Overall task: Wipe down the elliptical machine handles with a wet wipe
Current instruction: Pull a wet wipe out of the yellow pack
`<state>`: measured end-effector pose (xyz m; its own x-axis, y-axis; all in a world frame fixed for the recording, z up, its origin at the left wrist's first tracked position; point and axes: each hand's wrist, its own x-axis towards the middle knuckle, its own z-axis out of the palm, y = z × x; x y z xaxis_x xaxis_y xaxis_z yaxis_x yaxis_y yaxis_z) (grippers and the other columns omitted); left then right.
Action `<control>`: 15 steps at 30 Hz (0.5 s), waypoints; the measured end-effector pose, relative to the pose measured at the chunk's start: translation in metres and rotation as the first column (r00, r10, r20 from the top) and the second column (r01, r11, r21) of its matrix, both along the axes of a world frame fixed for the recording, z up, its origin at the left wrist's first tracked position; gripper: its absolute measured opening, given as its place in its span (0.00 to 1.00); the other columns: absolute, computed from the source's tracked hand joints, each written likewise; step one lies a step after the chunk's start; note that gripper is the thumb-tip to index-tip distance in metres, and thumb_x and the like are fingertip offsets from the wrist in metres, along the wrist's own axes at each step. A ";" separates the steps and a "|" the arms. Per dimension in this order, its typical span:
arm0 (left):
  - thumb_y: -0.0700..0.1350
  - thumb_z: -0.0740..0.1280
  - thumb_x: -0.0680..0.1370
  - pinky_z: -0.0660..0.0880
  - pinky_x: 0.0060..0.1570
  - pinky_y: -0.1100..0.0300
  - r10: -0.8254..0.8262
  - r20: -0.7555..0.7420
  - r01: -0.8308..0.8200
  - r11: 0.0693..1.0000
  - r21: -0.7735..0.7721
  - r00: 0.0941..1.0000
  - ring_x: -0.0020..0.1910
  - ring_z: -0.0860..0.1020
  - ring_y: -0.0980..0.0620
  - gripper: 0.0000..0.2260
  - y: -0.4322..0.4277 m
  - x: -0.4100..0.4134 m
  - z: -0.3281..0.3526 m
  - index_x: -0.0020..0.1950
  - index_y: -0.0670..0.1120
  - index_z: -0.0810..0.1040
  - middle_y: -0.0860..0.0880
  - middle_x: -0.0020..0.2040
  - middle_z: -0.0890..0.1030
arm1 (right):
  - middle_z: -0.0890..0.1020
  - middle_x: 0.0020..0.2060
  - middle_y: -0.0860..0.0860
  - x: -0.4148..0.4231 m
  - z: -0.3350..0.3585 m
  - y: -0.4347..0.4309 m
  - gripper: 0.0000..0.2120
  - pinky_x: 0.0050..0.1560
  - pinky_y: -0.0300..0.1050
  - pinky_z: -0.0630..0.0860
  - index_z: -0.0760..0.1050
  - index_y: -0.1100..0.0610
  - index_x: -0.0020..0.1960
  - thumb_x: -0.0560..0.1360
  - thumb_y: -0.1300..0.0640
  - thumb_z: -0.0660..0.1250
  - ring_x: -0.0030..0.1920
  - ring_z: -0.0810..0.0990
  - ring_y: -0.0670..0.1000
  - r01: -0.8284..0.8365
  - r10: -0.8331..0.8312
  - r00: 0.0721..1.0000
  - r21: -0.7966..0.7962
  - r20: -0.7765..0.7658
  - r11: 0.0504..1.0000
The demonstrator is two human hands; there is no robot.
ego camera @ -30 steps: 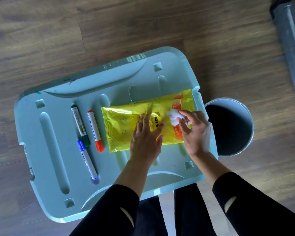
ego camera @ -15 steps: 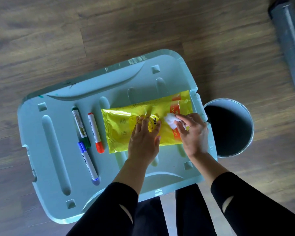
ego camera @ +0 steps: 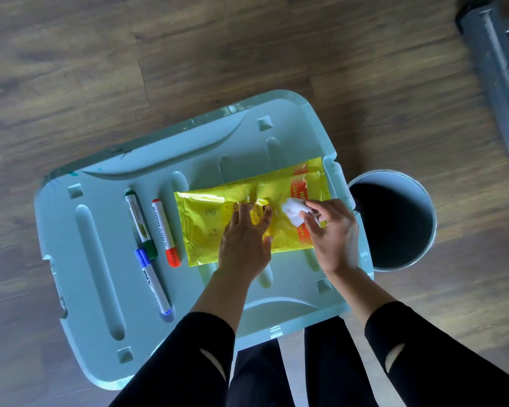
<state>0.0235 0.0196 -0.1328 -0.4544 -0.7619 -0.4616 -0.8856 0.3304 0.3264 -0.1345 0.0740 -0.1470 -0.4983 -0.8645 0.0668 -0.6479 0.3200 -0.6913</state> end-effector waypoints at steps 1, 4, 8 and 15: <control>0.51 0.62 0.80 0.63 0.69 0.50 -0.007 -0.007 0.007 0.999 0.033 1.000 0.73 0.57 0.44 0.24 -0.003 0.000 0.003 0.76 0.57 0.62 0.44 0.72 0.58 | 0.80 0.38 0.55 0.000 0.002 0.002 0.12 0.38 0.58 0.78 0.83 0.57 0.51 0.68 0.64 0.73 0.35 0.79 0.57 0.002 -0.002 1.000 0.004 0.003 1.000; 0.47 0.67 0.77 0.68 0.66 0.49 0.115 -0.178 -0.103 0.992 0.072 0.977 0.69 0.65 0.44 0.21 -0.005 0.001 0.014 0.71 0.54 0.72 0.42 0.67 0.67 | 0.80 0.39 0.55 0.000 0.014 0.007 0.11 0.39 0.59 0.78 0.83 0.56 0.52 0.69 0.63 0.70 0.36 0.80 0.57 0.020 -0.020 1.000 0.006 0.024 1.000; 0.43 0.71 0.72 0.76 0.53 0.51 0.172 -0.398 -0.207 0.977 -0.047 0.901 0.53 0.78 0.42 0.18 0.003 -0.010 0.050 0.62 0.46 0.80 0.42 0.52 0.79 | 0.82 0.40 0.52 -0.001 0.051 0.022 0.13 0.41 0.59 0.78 0.83 0.55 0.51 0.69 0.67 0.73 0.37 0.81 0.56 0.038 -0.038 0.999 -0.025 -0.005 0.999; 0.40 0.72 0.73 0.68 0.55 0.63 -0.027 -0.475 0.006 0.999 -0.044 0.880 0.57 0.75 0.48 0.16 0.012 -0.050 0.147 0.60 0.49 0.81 0.48 0.57 0.80 | 0.82 0.39 0.47 -0.005 0.143 0.055 0.09 0.43 0.59 0.77 0.76 0.54 0.47 0.70 0.62 0.72 0.37 0.81 0.53 0.143 -0.143 0.990 -0.001 -0.004 0.990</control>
<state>-0.0265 0.0312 0.0139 -0.6240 -0.7656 -0.1566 -0.6220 0.3653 0.6926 -0.1397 0.1287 -0.0045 -0.6166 -0.7842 0.0702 -0.5985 0.4089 -0.6889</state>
